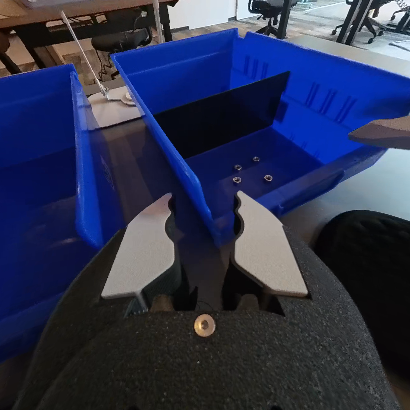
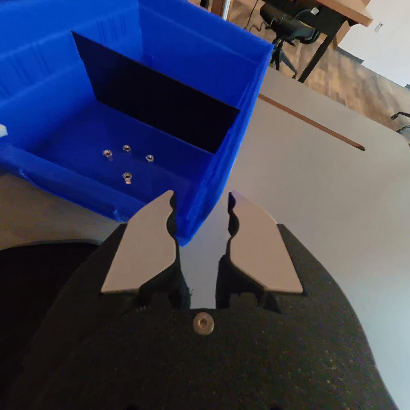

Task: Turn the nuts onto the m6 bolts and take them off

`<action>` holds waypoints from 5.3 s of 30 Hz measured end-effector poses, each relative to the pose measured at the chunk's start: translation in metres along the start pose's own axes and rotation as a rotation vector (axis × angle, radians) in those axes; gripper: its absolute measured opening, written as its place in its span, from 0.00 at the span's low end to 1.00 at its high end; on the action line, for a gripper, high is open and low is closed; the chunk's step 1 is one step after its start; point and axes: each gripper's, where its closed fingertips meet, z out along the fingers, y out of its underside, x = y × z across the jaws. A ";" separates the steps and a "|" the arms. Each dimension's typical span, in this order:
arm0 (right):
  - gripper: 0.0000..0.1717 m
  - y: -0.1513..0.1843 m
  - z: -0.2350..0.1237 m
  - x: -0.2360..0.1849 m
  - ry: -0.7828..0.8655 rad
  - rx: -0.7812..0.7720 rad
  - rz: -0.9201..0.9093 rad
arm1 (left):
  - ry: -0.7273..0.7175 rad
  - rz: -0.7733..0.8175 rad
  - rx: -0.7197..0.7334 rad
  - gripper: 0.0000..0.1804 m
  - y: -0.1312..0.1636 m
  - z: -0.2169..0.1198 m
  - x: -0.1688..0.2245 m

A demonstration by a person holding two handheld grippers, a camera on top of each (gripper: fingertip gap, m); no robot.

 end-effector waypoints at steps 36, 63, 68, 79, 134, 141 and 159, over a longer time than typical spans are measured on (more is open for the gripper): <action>0.04 -0.197 -0.070 -0.137 -0.034 0.480 -0.206 | -0.313 0.273 0.305 0.08 -0.100 -0.183 -0.139; 0.06 -0.222 0.037 -0.481 -0.459 0.441 -0.339 | -0.759 0.015 0.129 0.05 0.096 -0.338 -0.387; 0.08 -0.203 0.050 -0.497 -0.453 0.374 -0.380 | -0.731 -0.015 0.127 0.03 0.112 -0.324 -0.413; 0.12 -0.200 0.077 -0.508 -0.391 0.308 -0.350 | -0.621 -0.080 0.157 0.02 0.116 -0.279 -0.464; 0.41 -0.165 0.001 -0.228 -0.150 0.415 0.119 | -0.180 -0.015 0.136 0.32 0.030 -0.177 -0.263; 0.38 -0.117 0.034 -0.215 -0.179 0.237 0.164 | -0.098 -0.063 0.020 0.30 0.048 -0.119 -0.244; 0.06 -0.087 0.004 -0.166 -0.132 0.190 -0.057 | -0.185 0.203 0.192 0.04 -0.012 -0.118 -0.163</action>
